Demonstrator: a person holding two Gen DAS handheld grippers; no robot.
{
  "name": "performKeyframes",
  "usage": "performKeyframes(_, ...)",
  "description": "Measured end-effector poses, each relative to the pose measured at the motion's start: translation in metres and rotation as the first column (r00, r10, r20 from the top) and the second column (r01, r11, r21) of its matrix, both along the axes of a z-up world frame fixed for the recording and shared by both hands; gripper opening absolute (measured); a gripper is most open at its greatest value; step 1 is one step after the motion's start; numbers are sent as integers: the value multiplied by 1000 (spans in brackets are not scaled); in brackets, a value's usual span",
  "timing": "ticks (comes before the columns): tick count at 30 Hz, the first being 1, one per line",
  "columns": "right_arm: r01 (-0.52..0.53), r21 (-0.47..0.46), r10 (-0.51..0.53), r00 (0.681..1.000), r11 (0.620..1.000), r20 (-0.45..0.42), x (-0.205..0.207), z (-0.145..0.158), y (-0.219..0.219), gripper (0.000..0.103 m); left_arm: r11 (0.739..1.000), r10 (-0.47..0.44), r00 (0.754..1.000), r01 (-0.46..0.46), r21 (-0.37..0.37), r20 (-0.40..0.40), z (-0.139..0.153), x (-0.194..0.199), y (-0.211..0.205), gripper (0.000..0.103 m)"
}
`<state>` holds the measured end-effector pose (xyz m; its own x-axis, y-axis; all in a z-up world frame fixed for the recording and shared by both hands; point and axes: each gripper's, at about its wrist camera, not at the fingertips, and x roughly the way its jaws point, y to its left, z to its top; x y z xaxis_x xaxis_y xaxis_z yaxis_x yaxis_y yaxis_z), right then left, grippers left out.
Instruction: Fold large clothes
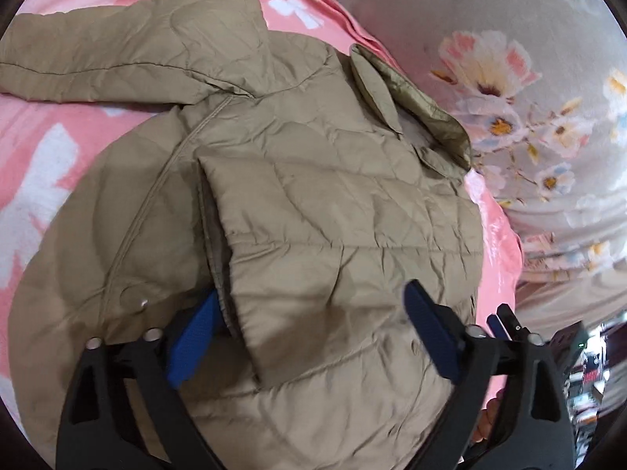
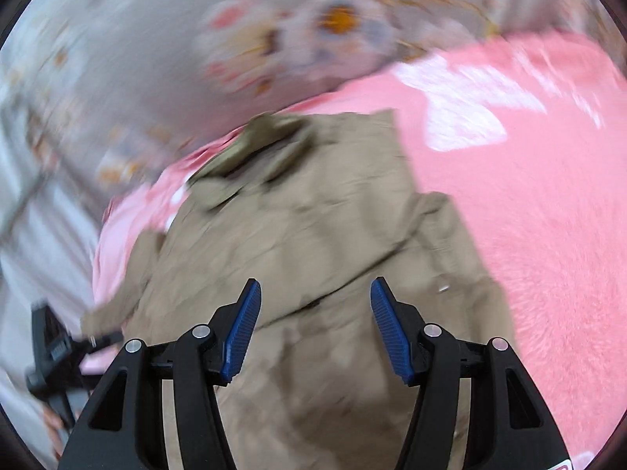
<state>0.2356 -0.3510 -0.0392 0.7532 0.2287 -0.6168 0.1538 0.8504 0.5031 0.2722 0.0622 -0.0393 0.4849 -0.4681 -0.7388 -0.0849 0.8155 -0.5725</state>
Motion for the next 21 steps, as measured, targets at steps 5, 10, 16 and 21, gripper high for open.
performKeyframes(5, 84, 208, -68, 994, 975, -85, 45, -38, -35, 57, 989, -12, 998, 4, 145, 55, 17, 25, -6, 11)
performKeyframes(10, 90, 251, -100, 995, 964, 27, 55, -26, -35, 4, 967, -10, 988, -30, 253, 153, 37, 38, 5, 9)
performKeyframes(16, 88, -40, -91, 994, 995, -60, 68, -32, -5, 3, 910, -52, 994, 9, 415, 94, -15, 55, -11, 10)
performKeyframes(21, 61, -217, -89, 989, 974, -121, 70, -36, 16, 7, 803, -96, 986, -3, 597, 135, -18, 47, -33, 15)
